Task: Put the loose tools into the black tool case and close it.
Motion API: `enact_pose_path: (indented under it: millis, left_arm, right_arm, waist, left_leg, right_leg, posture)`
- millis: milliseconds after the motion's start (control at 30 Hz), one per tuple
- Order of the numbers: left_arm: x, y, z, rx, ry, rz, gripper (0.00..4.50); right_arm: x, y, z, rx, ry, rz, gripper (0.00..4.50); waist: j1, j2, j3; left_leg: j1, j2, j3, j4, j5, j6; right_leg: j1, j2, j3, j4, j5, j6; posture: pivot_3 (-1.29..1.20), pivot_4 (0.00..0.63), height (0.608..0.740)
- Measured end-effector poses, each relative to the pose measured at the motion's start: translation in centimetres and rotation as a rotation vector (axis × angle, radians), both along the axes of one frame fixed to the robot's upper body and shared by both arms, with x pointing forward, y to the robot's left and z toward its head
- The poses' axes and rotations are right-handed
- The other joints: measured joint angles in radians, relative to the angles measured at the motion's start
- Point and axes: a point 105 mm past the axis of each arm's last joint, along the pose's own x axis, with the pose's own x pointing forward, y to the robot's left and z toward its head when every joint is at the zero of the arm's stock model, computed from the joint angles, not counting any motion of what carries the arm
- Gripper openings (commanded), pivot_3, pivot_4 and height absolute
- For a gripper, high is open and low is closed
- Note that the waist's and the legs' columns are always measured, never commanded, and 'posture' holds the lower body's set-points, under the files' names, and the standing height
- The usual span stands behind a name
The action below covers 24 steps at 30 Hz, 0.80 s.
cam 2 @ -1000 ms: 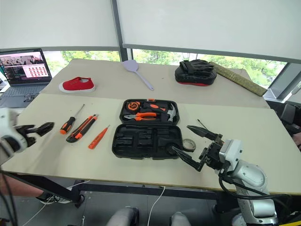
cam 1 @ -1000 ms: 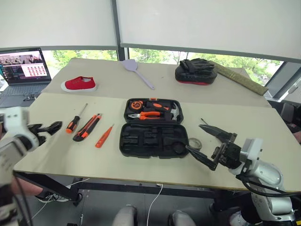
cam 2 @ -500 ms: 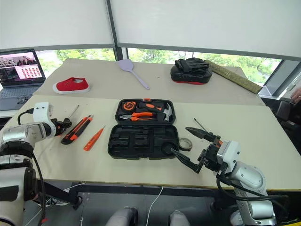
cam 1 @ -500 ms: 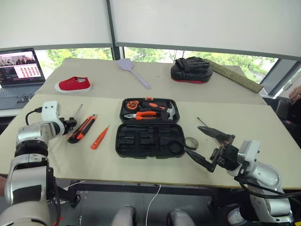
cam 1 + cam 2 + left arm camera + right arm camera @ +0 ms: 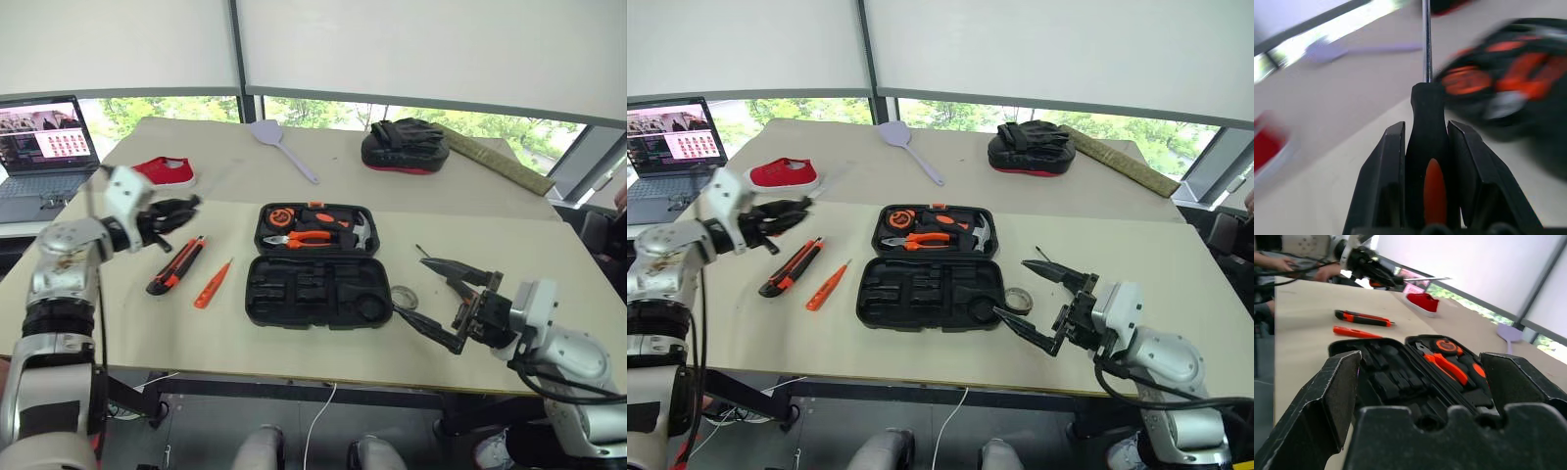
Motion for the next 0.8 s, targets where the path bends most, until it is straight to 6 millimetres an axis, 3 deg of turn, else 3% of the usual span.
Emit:
enact_pose_path:
  millis: [100,167,233,367,733,800]
  left_arm:
    - [-1.3,-5.7,-3.3,0.134,0.083,-0.222,0.86]
    - [-1.7,-8.2,-5.7,0.249,0.111,-0.287,0.86]
    - [-1.0,-8.5,-6.7,0.320,0.107,-0.257,0.86]
    - [0.5,-9.2,-5.8,0.380,0.047,-0.207,0.86]
    - [1.1,-9.1,-6.9,0.465,0.035,-0.175,0.86]
    - [1.1,-9.1,-6.9,0.467,0.036,-0.174,1.86]
  right_arm:
    - [1.2,-0.8,0.4,-0.031,0.012,0.013,4.50]
    - [2.2,-1.1,1.1,-0.046,0.000,0.025,4.50]
    - [2.7,-1.3,1.4,-0.052,-0.005,0.030,4.50]
    - [3.2,-1.2,1.8,-0.070,-0.011,0.058,4.50]
    - [3.0,-1.2,1.0,-0.088,0.021,0.067,4.50]
    - [2.9,-1.1,1.0,-0.090,0.017,0.070,4.50]
  waist:
    - [0.000,0.000,0.000]
    - [-0.004,0.000,0.000]
    - [-0.013,-0.001,0.001]
    - [-0.016,-0.001,0.001]
    - [-0.015,-0.001,0.001]
    - [-0.015,-0.001,0.001]
  left_leg:
    - [-0.001,0.000,0.000,0.002,0.000,0.001]
    - [-0.003,0.000,0.000,0.004,0.000,0.001]
    - [-0.003,0.001,0.000,0.004,0.000,0.002]
    - [-0.003,0.001,0.000,0.004,0.000,0.002]
    - [-0.003,0.000,0.000,0.007,-0.001,0.003]
    - [-0.003,0.001,0.000,0.008,-0.001,0.003]
  right_leg:
    - [0.000,0.002,0.000,0.001,0.000,0.000]
    - [-0.002,0.005,0.001,0.001,0.000,0.001]
    - [-0.002,0.007,0.001,0.002,0.000,0.001]
    - [-0.002,0.007,0.001,0.004,0.000,0.001]
    - [-0.001,0.006,0.001,0.004,0.000,0.002]
    - [-0.001,0.006,0.001,0.004,0.000,0.002]
  posture:
    - [0.00,0.150,0.740]
    - [0.00,0.150,0.740]
    - [0.00,0.150,0.740]
    - [0.00,0.150,0.740]
    - [0.00,0.150,0.740]
    - [0.00,0.150,0.740]
